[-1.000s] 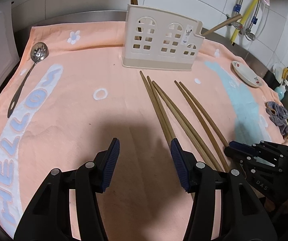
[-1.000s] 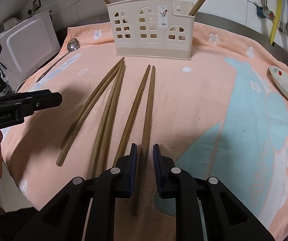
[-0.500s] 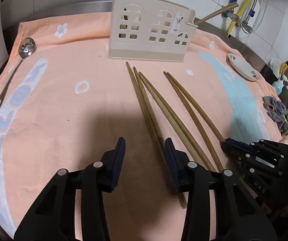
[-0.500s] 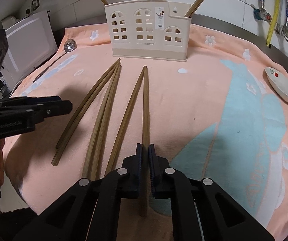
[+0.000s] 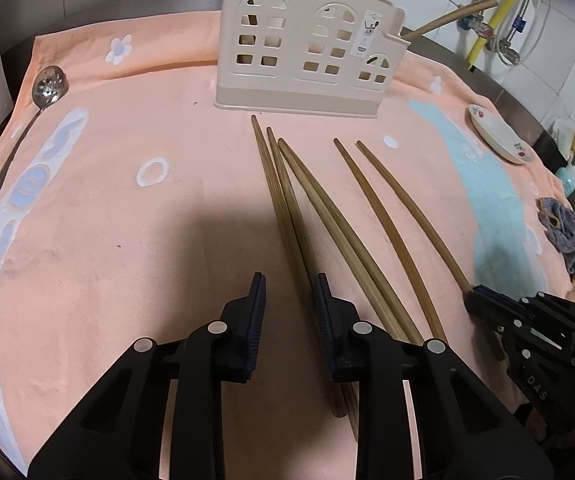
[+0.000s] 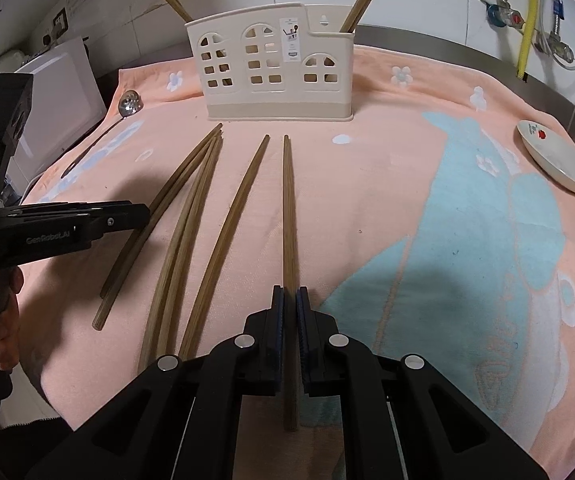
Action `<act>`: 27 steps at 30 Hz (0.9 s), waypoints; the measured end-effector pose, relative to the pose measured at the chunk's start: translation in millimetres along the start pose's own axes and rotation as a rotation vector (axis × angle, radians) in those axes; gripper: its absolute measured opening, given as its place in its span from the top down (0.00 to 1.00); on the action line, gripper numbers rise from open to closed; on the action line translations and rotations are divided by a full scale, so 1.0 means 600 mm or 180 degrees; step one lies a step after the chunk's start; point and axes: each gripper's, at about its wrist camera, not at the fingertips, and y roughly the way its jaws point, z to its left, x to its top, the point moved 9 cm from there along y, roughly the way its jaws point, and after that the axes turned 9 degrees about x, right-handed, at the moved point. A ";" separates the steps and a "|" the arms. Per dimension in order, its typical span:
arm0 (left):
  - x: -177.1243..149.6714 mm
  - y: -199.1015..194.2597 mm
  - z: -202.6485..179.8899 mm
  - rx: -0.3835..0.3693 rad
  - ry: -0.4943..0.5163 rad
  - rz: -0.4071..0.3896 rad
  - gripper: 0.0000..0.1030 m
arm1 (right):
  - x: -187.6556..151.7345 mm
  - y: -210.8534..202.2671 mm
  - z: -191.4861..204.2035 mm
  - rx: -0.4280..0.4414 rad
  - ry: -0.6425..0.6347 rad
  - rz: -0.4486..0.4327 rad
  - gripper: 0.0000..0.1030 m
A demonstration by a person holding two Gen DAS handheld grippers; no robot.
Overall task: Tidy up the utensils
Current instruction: 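Close the left tool on a chopstick and lift it while the right tool grasps another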
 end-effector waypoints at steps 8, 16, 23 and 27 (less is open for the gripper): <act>0.009 0.005 -0.002 0.0262 -0.0006 -0.0003 0.77 | -0.003 -0.002 0.000 0.0038 -0.0012 -0.0042 0.94; 0.009 0.012 -0.003 0.0485 0.0034 -0.0024 0.80 | -0.006 -0.006 0.003 0.0033 -0.0064 -0.0082 0.94; 0.003 0.006 -0.007 0.0468 -0.0045 -0.0082 0.80 | -0.004 -0.006 0.004 0.0032 -0.0083 -0.0119 0.94; 0.006 0.009 -0.007 0.0488 0.0025 -0.0132 0.80 | -0.004 -0.005 0.004 0.0013 -0.0111 -0.0148 0.94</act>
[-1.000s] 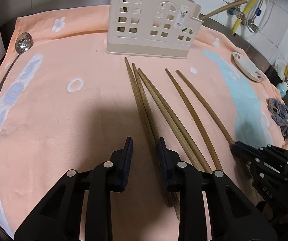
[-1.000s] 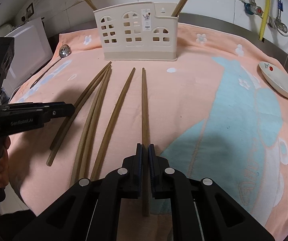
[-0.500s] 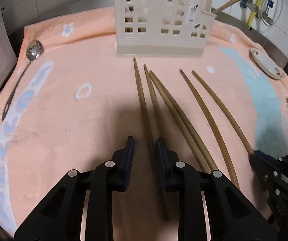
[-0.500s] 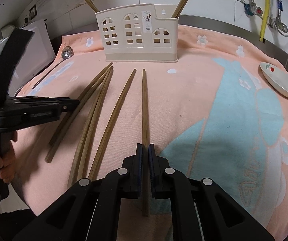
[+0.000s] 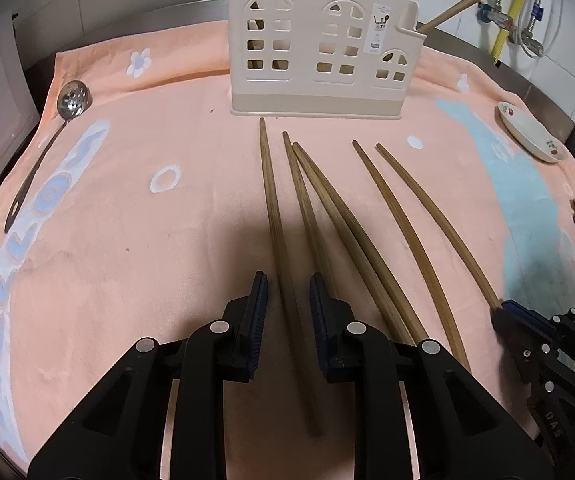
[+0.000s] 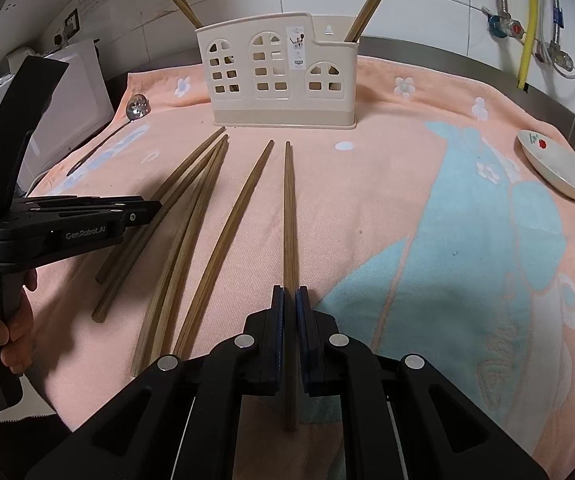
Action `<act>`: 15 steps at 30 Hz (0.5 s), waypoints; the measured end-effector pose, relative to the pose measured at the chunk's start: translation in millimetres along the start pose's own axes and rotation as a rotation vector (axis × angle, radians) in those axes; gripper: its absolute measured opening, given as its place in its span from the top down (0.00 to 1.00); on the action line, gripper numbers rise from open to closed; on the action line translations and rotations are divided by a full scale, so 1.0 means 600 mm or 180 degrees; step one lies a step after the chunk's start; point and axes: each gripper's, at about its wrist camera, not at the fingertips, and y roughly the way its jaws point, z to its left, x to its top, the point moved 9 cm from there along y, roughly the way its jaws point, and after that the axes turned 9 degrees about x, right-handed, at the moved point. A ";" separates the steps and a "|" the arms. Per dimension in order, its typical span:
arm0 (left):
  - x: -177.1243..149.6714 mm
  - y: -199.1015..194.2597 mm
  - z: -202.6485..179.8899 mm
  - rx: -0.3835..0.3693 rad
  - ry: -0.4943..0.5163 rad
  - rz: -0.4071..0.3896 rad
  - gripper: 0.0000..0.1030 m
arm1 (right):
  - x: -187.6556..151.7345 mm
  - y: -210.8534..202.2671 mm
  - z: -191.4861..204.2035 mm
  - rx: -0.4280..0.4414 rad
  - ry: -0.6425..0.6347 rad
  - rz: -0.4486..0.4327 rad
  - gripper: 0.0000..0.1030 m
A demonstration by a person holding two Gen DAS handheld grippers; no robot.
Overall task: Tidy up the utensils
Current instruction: 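Close the left tool on a chopstick and lift it while the right tool grasps another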
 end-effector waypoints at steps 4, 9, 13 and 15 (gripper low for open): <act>0.004 0.002 0.010 -0.0072 -0.0003 0.0039 0.91 | -0.001 -0.003 0.000 -0.0004 0.0006 -0.0006 0.94; 0.003 -0.006 0.019 -0.0174 0.0051 0.0024 0.94 | 0.007 -0.015 0.004 -0.0062 -0.0048 -0.0049 0.94; 0.008 -0.022 0.027 -0.0254 0.0040 -0.0059 0.94 | 0.023 -0.034 0.009 -0.0129 -0.0125 -0.0128 0.94; 0.015 -0.036 0.033 -0.0297 0.0031 -0.0141 0.94 | 0.036 -0.049 0.013 -0.0167 -0.0171 -0.0202 0.94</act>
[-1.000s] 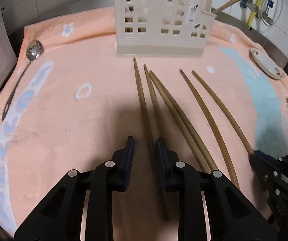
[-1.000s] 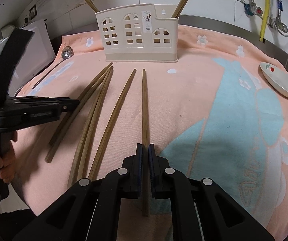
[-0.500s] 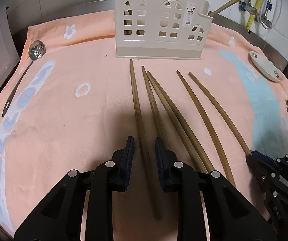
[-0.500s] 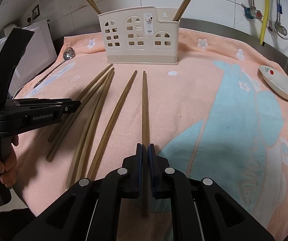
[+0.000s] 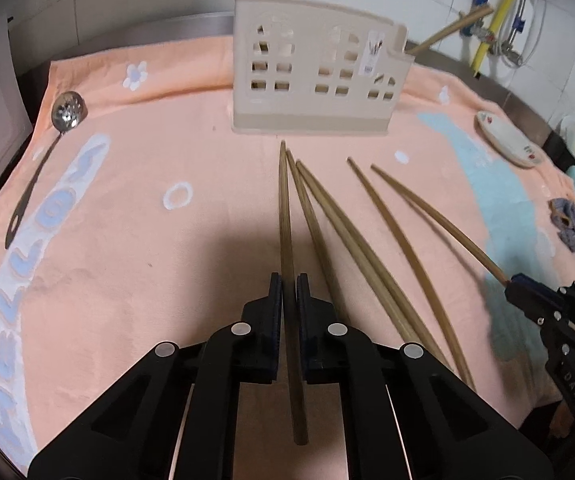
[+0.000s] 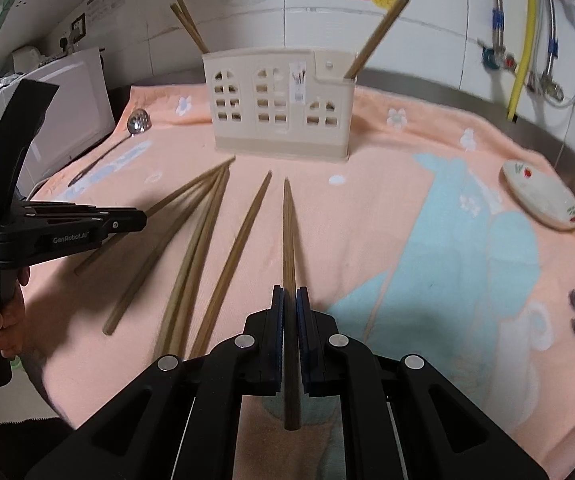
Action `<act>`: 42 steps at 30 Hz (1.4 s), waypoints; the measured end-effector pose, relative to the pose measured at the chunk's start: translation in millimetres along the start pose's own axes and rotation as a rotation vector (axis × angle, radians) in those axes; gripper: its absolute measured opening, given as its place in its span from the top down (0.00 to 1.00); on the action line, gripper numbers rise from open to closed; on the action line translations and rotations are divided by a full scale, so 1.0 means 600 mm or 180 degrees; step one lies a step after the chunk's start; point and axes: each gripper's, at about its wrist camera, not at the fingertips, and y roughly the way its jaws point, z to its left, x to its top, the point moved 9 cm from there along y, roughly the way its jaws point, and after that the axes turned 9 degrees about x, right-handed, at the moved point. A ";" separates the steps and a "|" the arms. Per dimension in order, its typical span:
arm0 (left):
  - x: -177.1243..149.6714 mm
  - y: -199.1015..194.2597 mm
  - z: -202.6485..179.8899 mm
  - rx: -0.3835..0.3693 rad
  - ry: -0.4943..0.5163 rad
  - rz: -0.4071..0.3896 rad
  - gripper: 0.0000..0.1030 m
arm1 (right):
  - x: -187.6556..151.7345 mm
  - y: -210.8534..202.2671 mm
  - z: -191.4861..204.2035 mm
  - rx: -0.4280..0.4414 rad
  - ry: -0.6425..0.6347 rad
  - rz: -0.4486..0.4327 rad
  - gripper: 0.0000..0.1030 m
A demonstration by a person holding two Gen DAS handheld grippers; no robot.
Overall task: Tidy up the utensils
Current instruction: 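Close the left tool on a chopstick and lift it while the right tool grasps another, then carry both held chopsticks upright over the white holder and lower them in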
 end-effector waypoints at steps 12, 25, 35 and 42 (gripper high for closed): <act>0.071 -0.076 0.009 -0.0157 0.0054 -0.0491 0.94 | 0.115 -0.069 0.011 0.0003 -0.0166 -0.0469 0.94; 0.150 -0.139 0.003 -0.0364 0.0245 -0.0797 0.94 | 0.220 -0.090 0.008 0.0250 -0.0225 -0.0583 0.94; 0.227 -0.225 0.003 -0.0400 0.0476 -0.1085 0.94 | 0.338 -0.159 -0.012 0.0292 -0.0352 -0.0823 0.94; 0.292 -0.261 0.013 -0.0287 0.0565 -0.1273 0.95 | 0.414 -0.178 -0.035 0.0133 -0.0456 -0.0956 0.94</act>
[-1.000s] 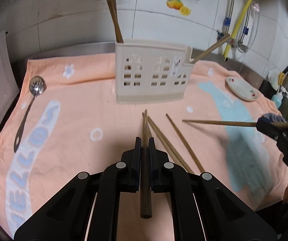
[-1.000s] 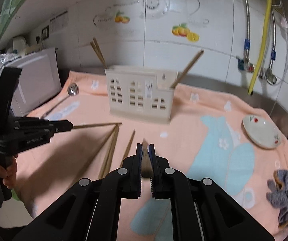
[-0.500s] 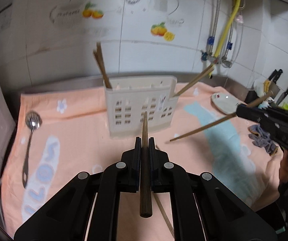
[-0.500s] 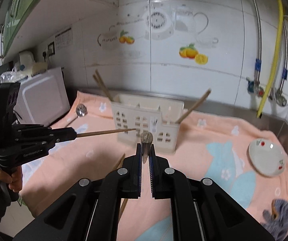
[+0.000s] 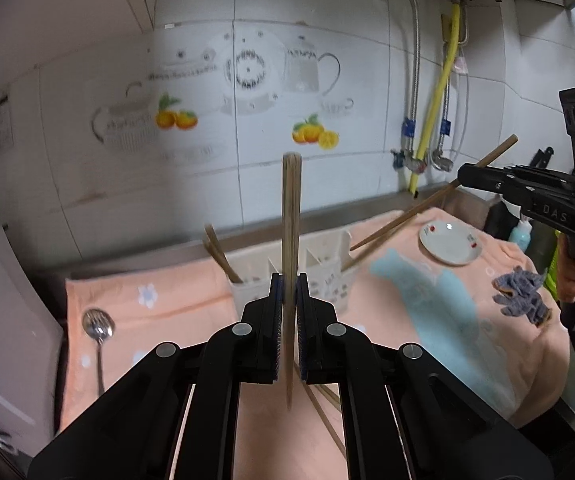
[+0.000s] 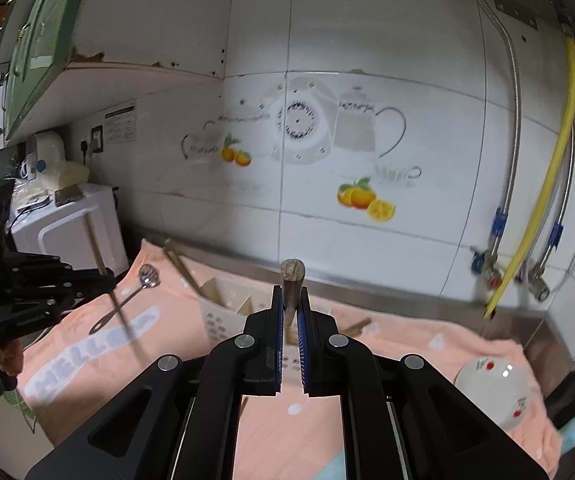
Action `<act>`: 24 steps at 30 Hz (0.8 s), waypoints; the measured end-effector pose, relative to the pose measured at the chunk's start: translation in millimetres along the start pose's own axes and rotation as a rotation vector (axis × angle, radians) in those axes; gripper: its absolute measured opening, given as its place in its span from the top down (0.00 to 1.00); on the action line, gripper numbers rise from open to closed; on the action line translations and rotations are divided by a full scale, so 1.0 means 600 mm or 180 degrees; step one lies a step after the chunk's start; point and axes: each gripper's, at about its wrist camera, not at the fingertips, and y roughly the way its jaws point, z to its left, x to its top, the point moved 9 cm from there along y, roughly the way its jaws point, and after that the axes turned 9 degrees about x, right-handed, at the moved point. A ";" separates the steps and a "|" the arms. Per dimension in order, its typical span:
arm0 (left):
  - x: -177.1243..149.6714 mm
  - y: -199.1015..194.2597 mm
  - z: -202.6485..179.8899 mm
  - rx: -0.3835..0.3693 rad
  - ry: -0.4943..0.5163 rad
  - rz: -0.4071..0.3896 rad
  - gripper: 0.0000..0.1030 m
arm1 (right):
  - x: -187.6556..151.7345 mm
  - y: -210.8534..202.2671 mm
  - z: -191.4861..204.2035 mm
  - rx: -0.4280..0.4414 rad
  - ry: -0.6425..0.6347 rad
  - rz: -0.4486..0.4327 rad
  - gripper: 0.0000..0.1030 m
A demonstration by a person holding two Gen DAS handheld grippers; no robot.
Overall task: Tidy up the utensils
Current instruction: 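Carry both held chopsticks upright over the white holder and lower them in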
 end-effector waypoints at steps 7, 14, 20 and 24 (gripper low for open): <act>0.067 0.015 0.002 0.0001 -0.0046 -0.0157 0.95 | 0.011 0.048 -0.031 -0.0023 0.0069 0.0124 0.94; 0.156 0.033 0.013 0.0174 -0.0154 -0.0515 0.95 | -0.008 0.101 -0.037 -0.0006 0.0069 0.0368 0.94; 0.175 0.087 0.035 0.0266 -0.0364 -0.0543 0.95 | -0.026 0.129 -0.042 -0.0006 0.0089 0.0484 0.94; 0.169 0.132 0.044 0.0239 -0.0526 -0.0487 0.95 | -0.035 0.143 -0.044 0.0021 0.0113 0.0528 0.94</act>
